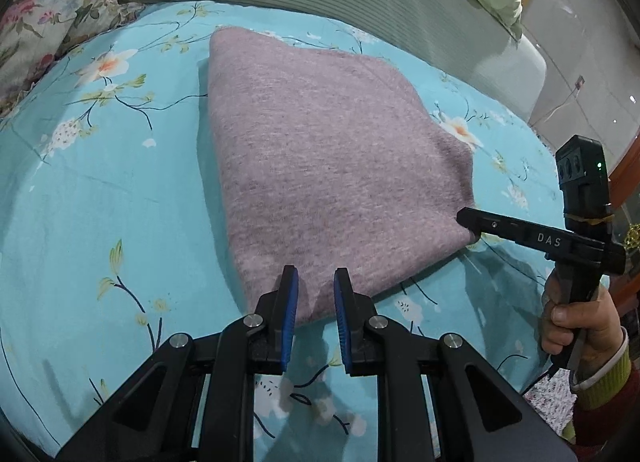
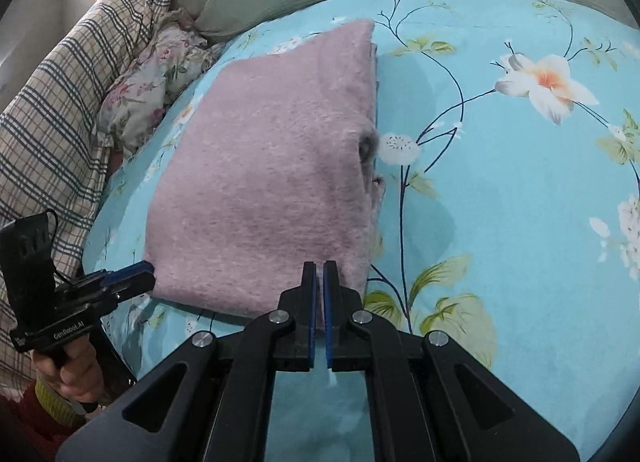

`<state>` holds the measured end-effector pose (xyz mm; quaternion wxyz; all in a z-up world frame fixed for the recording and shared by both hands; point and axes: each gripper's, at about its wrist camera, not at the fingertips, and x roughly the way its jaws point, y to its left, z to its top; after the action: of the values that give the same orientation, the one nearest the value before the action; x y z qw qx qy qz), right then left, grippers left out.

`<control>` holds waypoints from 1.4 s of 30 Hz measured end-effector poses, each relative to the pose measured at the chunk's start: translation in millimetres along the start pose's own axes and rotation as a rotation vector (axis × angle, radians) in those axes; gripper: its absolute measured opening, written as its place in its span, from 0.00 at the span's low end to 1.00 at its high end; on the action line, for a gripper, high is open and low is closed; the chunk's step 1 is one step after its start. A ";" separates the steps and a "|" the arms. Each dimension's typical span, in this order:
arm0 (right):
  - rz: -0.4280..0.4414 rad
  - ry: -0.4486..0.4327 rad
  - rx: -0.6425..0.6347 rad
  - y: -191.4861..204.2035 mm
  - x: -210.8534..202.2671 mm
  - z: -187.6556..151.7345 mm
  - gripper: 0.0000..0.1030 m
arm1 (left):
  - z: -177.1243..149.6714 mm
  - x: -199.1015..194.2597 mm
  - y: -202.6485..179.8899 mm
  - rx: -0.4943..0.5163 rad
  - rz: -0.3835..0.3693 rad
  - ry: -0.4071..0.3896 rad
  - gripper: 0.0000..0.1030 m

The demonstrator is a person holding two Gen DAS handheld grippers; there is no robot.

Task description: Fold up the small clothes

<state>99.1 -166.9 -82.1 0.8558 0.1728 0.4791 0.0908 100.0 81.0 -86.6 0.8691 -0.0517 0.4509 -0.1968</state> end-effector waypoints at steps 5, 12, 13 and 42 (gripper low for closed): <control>-0.024 -0.001 -0.018 3.0 2.9 -0.7 0.04 | -0.7 4.8 -5.6 0.017 0.054 0.014 0.17; -0.040 -0.003 -0.019 3.3 -0.7 -5.5 0.04 | -6.2 2.1 -11.0 0.029 0.093 0.019 0.17; -0.045 -0.002 -0.022 4.3 -1.0 -6.1 0.04 | -6.5 1.3 -10.7 0.023 0.094 0.020 0.17; -0.110 -0.002 -0.050 16.4 -5.7 -17.0 0.04 | -14.9 -66.7 -31.6 0.037 0.365 -0.096 0.58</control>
<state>81.8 -150.0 -79.6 0.8640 0.1248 0.4847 0.0551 44.3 79.3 -36.0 0.9116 0.0380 0.4072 -0.0414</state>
